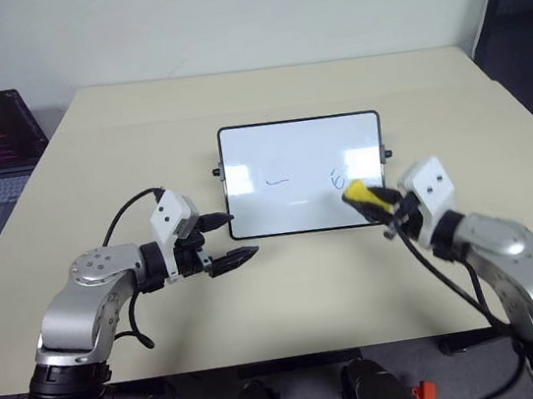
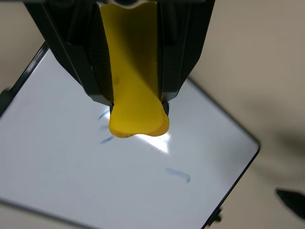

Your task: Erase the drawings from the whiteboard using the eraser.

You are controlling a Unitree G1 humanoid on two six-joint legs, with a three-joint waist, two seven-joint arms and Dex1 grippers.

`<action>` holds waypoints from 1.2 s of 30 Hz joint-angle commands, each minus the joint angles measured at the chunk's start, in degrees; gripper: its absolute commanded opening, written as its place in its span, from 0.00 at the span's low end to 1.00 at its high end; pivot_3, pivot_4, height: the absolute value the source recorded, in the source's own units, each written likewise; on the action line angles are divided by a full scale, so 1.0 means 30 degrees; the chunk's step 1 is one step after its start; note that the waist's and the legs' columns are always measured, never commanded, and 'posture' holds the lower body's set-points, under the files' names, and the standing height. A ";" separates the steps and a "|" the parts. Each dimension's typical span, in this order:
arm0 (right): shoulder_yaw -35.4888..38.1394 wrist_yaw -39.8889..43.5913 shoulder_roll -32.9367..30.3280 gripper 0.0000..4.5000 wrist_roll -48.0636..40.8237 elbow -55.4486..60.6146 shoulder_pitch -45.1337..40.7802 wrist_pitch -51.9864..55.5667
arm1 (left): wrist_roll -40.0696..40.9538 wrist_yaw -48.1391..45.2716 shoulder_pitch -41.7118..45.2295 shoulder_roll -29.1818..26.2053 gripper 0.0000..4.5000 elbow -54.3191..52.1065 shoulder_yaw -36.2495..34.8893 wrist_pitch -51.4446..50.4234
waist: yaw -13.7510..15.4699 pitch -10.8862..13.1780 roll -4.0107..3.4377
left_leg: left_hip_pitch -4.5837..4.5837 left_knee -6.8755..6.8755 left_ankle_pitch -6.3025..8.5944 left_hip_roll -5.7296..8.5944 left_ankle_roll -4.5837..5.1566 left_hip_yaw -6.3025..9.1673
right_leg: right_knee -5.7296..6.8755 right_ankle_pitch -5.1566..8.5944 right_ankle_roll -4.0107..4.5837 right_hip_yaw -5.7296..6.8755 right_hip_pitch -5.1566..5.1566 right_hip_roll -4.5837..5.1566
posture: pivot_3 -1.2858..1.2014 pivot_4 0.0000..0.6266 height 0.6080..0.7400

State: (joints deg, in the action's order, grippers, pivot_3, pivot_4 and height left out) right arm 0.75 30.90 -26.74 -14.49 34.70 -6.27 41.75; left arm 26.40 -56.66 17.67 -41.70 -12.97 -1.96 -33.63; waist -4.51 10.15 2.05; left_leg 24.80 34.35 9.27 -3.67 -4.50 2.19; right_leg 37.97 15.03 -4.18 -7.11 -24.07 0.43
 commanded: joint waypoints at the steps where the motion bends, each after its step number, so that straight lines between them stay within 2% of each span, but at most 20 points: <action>1: 0.0115 -0.0097 -0.0485 0.21 0.0281 0.0702 0.0342 -0.1168 | 0.0382 0.0161 0.0064 -0.0175 1.00 -0.0971 -0.0424 -0.0038 | -0.0052 0.0000 0.0000 | 0.0000 0.0019 0.0000 0.0000 0.0000 -0.0001 | 0.0002 -0.0004 0.0005 -0.0001 0.0001 0.0000 | 0.52 0.24 1.00; 17: -0.1190 -0.0814 -0.0461 0.21 0.0991 0.0309 -0.0161 -0.2296 | 0.0239 0.0506 0.0368 0.0091 1.00 -0.1389 0.0170 -0.0197 | -0.0069 0.0001 0.0002 | 0.0001 0.0044 0.0002 -0.0003 -0.0002 -0.0002 | 0.0003 -0.0013 0.0011 0.0003 0.0002 -0.0002 | 0.52 0.24 1.00; 22: -0.2778 -0.1325 -0.0529 0.21 0.2978 -0.1844 -0.2685 -0.3311 | 0.0116 0.0499 0.0732 0.0225 1.00 -0.1160 0.0465 -0.0164 | -0.0091 0.0001 0.0003 | -0.0001 0.0061 0.0001 -0.0001 -0.0002 -0.0003 | 0.0011 -0.0018 0.0013 0.0001 0.0003 -0.0003 | 0.52 0.24 1.00; 29: -0.3862 -0.2884 0.0639 0.21 0.5440 -0.6679 -0.7206 -0.4843 | -0.0059 0.0235 0.1366 0.0371 1.00 -0.0676 0.1088 0.0090 | -0.0080 0.0003 0.0004 | 0.0003 0.0062 0.0001 -0.0006 -0.0001 -0.0001 | 0.0009 -0.0023 0.0003 0.0006 0.0004 -0.0012 | 0.52 0.24 1.00; 33: -0.4050 -0.3658 0.1074 0.21 0.6547 -0.8935 -0.8219 -0.5608 | -0.0096 0.0159 0.1463 0.0415 1.00 -0.0604 0.1278 0.0173 | -0.0079 0.0003 0.0005 | 0.0008 0.0041 0.0002 -0.0004 -0.0001 -0.0001 | 0.0004 -0.0039 -0.0030 0.0002 0.0003 -0.0010 | 0.52 0.24 1.00; 36: -0.5048 -0.2520 0.0648 0.21 0.7089 -0.9153 -0.8012 -0.4757 | -0.0080 0.0123 0.1461 0.0408 1.00 -0.0587 0.1286 0.0194 | -0.0053 0.0004 0.0003 | 0.0010 0.0025 0.0002 -0.0005 -0.0001 0.0001 | 0.0006 -0.0044 -0.0043 0.0008 0.0001 -0.0012 | 0.52 0.24 1.00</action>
State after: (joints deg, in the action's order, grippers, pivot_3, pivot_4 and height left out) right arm -13.16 21.65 -24.07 5.77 6.14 -30.10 26.97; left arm 26.00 -55.83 21.18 -40.38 -13.78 2.24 -34.31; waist -4.67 10.16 2.06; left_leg 24.83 34.42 9.28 -3.68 -4.51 2.20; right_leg 37.99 14.90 -4.32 -7.09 -24.08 0.39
